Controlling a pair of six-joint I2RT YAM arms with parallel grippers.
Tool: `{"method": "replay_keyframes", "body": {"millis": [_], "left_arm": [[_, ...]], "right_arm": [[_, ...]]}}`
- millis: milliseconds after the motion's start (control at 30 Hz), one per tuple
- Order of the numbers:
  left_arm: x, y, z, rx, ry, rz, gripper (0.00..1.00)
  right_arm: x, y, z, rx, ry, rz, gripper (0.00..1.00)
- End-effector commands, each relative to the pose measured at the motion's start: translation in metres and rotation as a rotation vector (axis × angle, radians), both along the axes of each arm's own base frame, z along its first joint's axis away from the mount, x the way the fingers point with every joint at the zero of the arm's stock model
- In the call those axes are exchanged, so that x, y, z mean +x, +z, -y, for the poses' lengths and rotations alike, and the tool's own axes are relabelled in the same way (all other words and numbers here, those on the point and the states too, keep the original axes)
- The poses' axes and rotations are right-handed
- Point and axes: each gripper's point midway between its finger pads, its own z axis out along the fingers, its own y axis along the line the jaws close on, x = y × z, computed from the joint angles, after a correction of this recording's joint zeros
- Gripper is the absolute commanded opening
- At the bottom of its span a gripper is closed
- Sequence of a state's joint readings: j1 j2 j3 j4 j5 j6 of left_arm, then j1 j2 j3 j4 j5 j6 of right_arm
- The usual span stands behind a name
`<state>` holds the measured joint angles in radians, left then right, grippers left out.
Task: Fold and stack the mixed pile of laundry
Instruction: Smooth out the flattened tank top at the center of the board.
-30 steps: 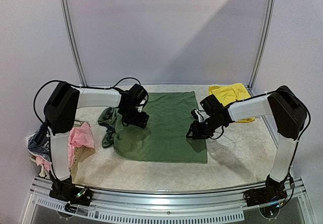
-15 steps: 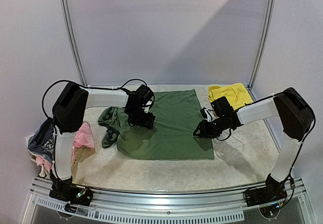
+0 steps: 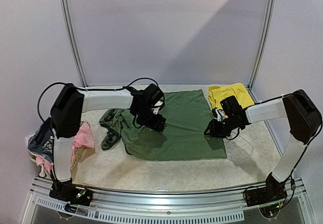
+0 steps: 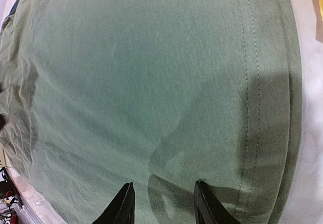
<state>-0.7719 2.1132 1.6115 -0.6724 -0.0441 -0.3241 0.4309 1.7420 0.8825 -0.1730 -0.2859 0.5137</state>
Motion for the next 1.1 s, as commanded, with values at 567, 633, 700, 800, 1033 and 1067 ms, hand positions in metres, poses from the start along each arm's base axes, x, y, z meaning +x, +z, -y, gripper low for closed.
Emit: {"method": "replay_keyframes", "body": {"millis": [567,633,700,800,1033,1067], "left_arm": [[0.021,0.033,-0.246,0.166,0.5,0.103,0.72],[0.026,0.027,-0.246,0.157,0.504,0.096,0.71],[0.031,0.021,-0.246,0.152,0.503,0.09,0.69],[0.039,0.011,-0.25,0.162,0.516,0.075,0.63],[0.057,0.001,-0.258,0.169,0.548,0.075,0.52],[0.059,0.001,-0.259,0.168,0.552,0.078,0.52]], "right_arm": [[0.008,0.016,-0.005,-0.052,0.062,0.036,0.55],[0.008,0.017,-0.006,-0.051,0.065,0.039,0.55],[0.007,0.017,-0.007,-0.052,0.067,0.038,0.55],[0.006,0.016,-0.007,-0.057,0.07,0.035,0.56],[0.007,0.015,-0.006,-0.067,0.065,0.042,0.56],[0.007,0.014,-0.006,-0.069,0.065,0.042,0.56]]}}
